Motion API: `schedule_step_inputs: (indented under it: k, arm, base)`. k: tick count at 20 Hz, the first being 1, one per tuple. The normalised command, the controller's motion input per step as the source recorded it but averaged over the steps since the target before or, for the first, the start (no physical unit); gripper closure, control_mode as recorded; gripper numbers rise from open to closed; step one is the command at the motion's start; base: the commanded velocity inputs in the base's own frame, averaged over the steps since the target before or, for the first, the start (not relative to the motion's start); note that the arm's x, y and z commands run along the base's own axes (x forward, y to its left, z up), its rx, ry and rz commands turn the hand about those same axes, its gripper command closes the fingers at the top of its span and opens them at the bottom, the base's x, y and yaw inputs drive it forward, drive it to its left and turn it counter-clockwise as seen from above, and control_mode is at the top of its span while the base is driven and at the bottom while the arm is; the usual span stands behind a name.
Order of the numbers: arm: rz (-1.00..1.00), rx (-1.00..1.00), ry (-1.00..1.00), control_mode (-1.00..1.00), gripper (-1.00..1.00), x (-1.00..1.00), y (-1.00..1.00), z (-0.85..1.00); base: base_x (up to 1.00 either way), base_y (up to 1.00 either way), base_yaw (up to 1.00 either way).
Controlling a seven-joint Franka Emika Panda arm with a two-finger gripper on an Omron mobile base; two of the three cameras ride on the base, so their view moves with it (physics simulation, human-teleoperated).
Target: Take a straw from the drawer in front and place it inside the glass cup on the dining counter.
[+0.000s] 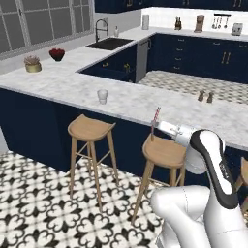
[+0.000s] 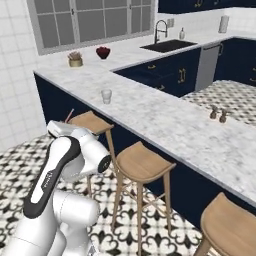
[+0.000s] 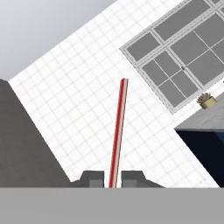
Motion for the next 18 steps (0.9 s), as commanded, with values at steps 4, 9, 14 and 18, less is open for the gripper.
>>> schedule_step_inputs:
  k: [4,9,14,18]
  arm:
    - [0.0,0.0,0.0,1.0,1.0,0.0,0.0,0.0]
    - [0.0,0.0,0.0,1.0,1.0,0.0,0.0,0.0]
    - [0.0,0.0,0.0,1.0,1.0,0.0,0.0,0.0]
    - [0.0,0.0,0.0,1.0,1.0,0.0,0.0,0.0]
  base:
    - [0.42,0.79,-0.11]
    - [0.55,0.33,-0.04]
    - [0.64,0.0,0.0]
    - [0.62,0.04,0.0]
